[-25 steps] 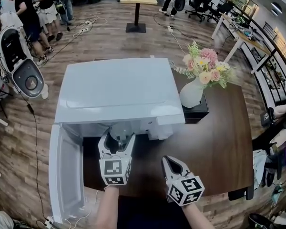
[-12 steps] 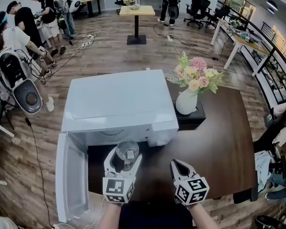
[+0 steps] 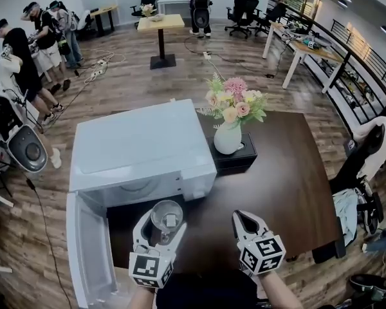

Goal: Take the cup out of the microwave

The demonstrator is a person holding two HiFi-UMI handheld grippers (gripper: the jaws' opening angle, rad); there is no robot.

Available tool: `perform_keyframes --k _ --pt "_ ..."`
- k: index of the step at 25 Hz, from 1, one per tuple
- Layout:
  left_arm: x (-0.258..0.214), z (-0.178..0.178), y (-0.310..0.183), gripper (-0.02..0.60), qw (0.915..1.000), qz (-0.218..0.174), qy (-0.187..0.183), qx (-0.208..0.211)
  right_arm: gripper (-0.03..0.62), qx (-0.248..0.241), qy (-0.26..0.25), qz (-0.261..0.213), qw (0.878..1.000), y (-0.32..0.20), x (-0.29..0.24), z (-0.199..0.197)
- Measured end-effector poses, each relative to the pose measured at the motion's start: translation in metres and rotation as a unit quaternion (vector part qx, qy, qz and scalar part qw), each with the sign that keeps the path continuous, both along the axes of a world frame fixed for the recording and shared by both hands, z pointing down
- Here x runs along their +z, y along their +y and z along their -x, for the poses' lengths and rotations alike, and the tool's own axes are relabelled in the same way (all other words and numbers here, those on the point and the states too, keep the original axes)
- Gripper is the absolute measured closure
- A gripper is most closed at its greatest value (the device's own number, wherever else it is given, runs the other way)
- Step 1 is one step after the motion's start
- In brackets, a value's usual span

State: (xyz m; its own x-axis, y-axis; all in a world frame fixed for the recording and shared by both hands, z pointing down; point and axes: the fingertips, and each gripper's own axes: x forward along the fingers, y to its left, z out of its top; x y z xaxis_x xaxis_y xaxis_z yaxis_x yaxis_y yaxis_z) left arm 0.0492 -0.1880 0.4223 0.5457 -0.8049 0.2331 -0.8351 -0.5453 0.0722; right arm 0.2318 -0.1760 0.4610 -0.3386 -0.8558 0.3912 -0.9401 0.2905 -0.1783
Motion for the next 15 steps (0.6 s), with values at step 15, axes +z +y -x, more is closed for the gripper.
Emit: perform_keyframes --k 15 --pt "-0.009 -0.064 0.016 0.219 0.9939 -0.016 0.031 0.105 0.6 0.067 0.075 -0.101 0.99 0.029 -0.034 -0.048"
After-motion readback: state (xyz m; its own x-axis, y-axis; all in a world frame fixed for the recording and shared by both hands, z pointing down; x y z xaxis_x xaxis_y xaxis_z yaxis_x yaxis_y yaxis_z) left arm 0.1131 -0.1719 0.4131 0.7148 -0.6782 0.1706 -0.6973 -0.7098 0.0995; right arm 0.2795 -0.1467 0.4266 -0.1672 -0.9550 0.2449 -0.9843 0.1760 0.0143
